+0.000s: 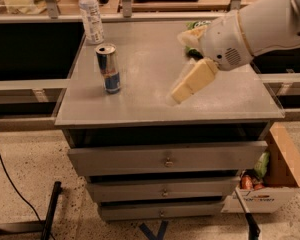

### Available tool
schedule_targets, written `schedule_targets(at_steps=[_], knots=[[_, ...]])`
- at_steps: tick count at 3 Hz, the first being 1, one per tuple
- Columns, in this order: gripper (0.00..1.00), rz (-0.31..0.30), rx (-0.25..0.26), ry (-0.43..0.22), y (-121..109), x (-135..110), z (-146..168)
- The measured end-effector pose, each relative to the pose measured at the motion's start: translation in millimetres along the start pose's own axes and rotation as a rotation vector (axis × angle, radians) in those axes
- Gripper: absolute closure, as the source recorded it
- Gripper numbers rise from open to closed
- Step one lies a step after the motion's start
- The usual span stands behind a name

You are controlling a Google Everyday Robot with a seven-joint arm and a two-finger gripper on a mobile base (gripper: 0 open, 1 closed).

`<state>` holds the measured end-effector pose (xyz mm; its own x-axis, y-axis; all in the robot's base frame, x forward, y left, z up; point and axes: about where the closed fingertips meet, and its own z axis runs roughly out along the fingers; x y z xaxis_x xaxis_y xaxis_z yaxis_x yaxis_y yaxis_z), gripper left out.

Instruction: Move redbull can near blue plastic bottle

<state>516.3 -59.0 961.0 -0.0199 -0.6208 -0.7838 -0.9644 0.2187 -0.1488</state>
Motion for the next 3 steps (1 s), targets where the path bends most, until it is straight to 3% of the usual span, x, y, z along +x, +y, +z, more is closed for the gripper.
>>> schedule_targets(at_steps=[3], knots=[[0.00, 0.027, -0.065, -0.240, -35, -16, 87]])
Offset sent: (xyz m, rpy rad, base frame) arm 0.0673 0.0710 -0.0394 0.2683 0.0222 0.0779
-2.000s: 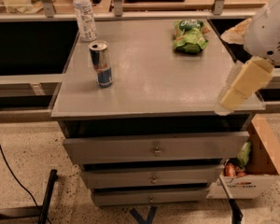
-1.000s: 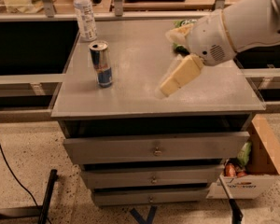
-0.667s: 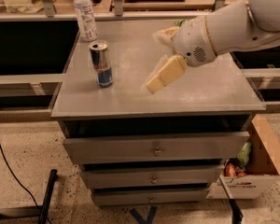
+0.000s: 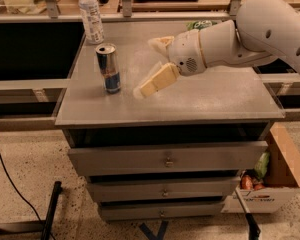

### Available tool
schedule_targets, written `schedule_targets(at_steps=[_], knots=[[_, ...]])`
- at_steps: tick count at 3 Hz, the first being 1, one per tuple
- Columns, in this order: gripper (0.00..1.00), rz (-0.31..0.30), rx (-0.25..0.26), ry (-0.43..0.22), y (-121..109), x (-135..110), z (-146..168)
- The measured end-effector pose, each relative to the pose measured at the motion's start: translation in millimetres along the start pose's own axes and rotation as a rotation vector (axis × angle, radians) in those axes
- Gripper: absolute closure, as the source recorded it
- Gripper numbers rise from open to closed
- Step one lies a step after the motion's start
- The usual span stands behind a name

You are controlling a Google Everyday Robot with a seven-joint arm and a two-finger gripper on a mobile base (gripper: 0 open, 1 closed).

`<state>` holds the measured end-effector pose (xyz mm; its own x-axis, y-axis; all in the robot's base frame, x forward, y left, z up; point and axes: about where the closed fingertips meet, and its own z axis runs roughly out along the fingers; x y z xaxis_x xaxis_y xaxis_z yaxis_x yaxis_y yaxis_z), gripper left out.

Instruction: Move redbull can near blue plastic bottle

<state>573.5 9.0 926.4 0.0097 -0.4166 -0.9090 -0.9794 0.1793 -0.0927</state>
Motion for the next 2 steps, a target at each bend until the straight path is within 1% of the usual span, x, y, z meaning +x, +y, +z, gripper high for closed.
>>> schedule_targets(at_steps=[1, 2], knots=[[0.00, -0.009, -0.008, -0.072, -11, -3, 20], [0.00, -0.046, -0.016, -0.121, -24, -11, 41]])
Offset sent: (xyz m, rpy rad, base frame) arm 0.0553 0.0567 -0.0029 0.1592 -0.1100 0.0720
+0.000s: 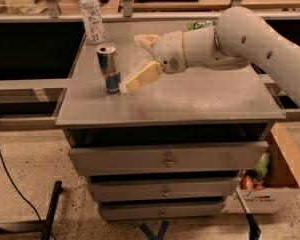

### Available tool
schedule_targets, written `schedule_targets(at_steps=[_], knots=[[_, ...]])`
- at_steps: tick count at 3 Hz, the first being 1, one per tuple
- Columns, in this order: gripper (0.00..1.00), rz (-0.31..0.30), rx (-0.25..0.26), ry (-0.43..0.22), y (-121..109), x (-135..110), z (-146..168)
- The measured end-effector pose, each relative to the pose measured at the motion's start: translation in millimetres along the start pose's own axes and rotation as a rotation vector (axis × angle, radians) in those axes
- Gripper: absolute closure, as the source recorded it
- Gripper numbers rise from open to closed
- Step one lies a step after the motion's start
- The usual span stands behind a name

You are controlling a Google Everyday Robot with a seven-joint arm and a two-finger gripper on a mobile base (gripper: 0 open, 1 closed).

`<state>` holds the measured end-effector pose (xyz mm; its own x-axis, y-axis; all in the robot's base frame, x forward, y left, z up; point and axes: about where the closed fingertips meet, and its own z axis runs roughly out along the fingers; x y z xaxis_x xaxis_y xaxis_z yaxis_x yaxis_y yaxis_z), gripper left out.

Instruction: Move redbull can near blue plastic bottle

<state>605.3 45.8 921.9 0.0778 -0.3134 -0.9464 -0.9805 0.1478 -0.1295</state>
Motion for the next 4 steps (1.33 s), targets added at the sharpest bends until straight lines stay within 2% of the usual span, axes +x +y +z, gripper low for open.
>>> schedule_targets(at_steps=[1, 2, 3, 4], knots=[[0.00, -0.025, -0.012, -0.031, -15, -2, 23], [0.00, -0.033, -0.026, -0.033, -23, -2, 44], [0.00, -0.012, -0.049, -0.019, -27, 4, 60], [0.19, 0.016, -0.058, -0.011, -28, 13, 67]])
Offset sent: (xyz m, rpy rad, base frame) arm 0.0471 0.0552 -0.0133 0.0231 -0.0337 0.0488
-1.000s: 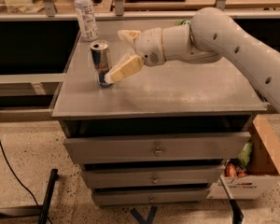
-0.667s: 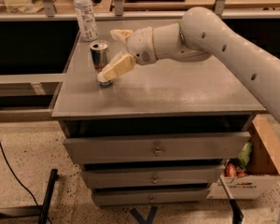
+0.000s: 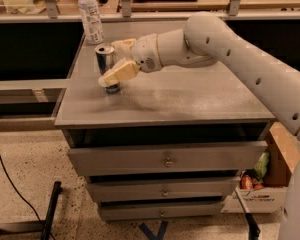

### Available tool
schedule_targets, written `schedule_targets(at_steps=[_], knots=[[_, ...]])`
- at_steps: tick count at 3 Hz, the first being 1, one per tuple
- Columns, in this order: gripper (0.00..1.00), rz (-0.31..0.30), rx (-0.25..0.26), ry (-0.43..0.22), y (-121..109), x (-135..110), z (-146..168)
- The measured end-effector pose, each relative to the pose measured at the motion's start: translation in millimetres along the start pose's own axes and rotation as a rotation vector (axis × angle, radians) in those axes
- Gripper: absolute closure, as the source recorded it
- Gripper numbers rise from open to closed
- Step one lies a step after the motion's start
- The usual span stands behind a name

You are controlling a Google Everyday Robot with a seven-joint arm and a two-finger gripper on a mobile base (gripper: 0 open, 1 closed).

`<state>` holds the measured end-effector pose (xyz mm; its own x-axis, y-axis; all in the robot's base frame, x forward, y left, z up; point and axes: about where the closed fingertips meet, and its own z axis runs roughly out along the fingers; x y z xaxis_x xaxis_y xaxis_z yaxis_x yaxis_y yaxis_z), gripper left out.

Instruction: Move redbull can near blue plastic bottle

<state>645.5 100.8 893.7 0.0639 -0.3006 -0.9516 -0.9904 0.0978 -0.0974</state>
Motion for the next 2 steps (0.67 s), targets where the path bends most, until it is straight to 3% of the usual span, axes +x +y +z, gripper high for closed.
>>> schedule_targets(at_steps=[1, 2], knots=[[0.42, 0.034, -0.007, -0.001, -1, 6, 1], [0.65, 0.128, -0.021, -0.011, 3, 19, -15]])
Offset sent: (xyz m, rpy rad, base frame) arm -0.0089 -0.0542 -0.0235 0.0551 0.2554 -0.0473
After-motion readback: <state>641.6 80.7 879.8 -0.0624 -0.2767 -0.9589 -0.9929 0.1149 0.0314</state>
